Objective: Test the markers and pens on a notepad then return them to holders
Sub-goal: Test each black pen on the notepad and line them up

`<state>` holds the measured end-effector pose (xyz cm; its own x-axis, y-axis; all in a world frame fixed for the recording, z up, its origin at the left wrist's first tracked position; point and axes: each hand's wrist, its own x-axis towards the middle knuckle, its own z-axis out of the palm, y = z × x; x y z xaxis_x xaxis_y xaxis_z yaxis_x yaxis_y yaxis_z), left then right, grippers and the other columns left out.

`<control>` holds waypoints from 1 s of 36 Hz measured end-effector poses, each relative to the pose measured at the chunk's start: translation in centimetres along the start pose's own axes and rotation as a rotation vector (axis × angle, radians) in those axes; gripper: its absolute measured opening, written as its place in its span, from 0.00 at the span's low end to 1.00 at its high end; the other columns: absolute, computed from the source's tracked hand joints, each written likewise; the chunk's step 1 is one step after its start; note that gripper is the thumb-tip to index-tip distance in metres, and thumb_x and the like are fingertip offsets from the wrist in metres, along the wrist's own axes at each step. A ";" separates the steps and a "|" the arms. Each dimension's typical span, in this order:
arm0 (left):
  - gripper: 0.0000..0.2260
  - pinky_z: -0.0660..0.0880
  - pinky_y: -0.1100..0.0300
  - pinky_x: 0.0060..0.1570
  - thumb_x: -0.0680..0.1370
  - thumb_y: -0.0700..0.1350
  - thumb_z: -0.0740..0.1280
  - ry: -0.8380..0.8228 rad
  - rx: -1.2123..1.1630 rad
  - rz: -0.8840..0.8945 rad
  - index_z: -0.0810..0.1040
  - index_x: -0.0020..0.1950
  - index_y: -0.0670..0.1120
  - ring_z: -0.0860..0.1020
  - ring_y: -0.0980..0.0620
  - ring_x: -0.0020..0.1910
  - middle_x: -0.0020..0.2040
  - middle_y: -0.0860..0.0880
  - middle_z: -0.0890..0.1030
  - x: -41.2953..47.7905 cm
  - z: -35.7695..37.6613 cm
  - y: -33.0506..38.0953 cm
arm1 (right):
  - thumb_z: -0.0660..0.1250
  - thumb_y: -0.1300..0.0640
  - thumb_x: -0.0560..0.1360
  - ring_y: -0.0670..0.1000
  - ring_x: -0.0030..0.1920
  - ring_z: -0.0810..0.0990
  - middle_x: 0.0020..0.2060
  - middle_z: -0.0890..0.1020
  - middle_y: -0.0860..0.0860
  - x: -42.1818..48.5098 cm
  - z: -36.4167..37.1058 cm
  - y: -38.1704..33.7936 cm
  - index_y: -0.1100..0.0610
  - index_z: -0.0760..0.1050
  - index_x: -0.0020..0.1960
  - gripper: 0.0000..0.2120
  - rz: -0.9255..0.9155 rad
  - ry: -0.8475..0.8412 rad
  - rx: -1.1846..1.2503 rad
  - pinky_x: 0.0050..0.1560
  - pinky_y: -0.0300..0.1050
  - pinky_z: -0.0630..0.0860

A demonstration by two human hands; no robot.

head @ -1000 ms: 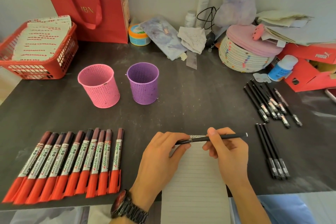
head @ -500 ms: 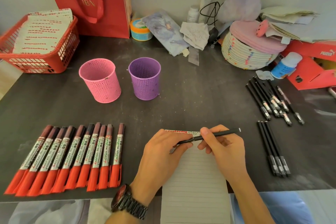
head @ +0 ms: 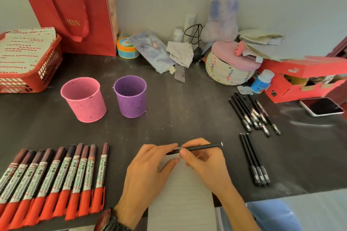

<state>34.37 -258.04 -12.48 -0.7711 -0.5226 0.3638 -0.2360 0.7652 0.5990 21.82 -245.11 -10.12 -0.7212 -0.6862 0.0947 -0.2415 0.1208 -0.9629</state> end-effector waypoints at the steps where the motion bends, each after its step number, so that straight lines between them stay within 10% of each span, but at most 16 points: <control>1: 0.19 0.73 0.67 0.46 0.73 0.59 0.70 -0.024 0.018 -0.030 0.77 0.64 0.60 0.71 0.64 0.54 0.52 0.67 0.77 0.0 0.1 0.0 | 0.74 0.58 0.75 0.52 0.37 0.84 0.42 0.86 0.51 0.0 -0.6 -0.1 0.46 0.83 0.47 0.06 0.013 0.013 -0.009 0.37 0.40 0.79; 9: 0.15 0.67 0.60 0.59 0.76 0.60 0.67 -0.149 0.182 -0.067 0.78 0.62 0.60 0.74 0.57 0.61 0.61 0.62 0.78 0.1 0.7 -0.6 | 0.67 0.50 0.76 0.51 0.45 0.87 0.44 0.86 0.53 0.1 -10.4 -0.4 0.56 0.78 0.50 0.10 0.170 0.234 0.031 0.40 0.41 0.83; 17: 0.15 0.68 0.52 0.64 0.78 0.60 0.63 -0.144 0.242 -0.196 0.78 0.63 0.59 0.71 0.54 0.65 0.63 0.59 0.76 0.4 0.5 -0.8 | 0.72 0.48 0.77 0.48 0.36 0.85 0.35 0.85 0.48 -0.5 -21.3 0.8 0.52 0.79 0.49 0.08 0.463 0.074 -0.549 0.45 0.52 0.85; 27: 0.14 0.67 0.51 0.64 0.78 0.60 0.63 -0.147 0.266 -0.194 0.78 0.62 0.60 0.70 0.54 0.65 0.63 0.59 0.76 0.5 0.5 -0.7 | 0.74 0.45 0.75 0.37 0.33 0.82 0.42 0.84 0.41 -0.4 -20.5 1.9 0.44 0.73 0.58 0.15 0.513 0.019 -0.781 0.37 0.36 0.76; 36: 0.12 0.69 0.50 0.62 0.78 0.57 0.66 -0.098 0.249 -0.169 0.80 0.59 0.57 0.72 0.52 0.63 0.61 0.57 0.78 0.3 0.8 -0.9 | 0.73 0.49 0.76 0.44 0.34 0.85 0.37 0.86 0.44 -0.4 -20.3 2.8 0.45 0.77 0.54 0.08 0.524 -0.002 -0.727 0.45 0.47 0.84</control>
<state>33.90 -258.54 -13.46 -0.7588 -0.6210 0.1963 -0.4940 0.7452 0.4478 8.26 -229.96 -7.74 -0.8537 -0.4165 -0.3127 -0.2340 0.8431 -0.4842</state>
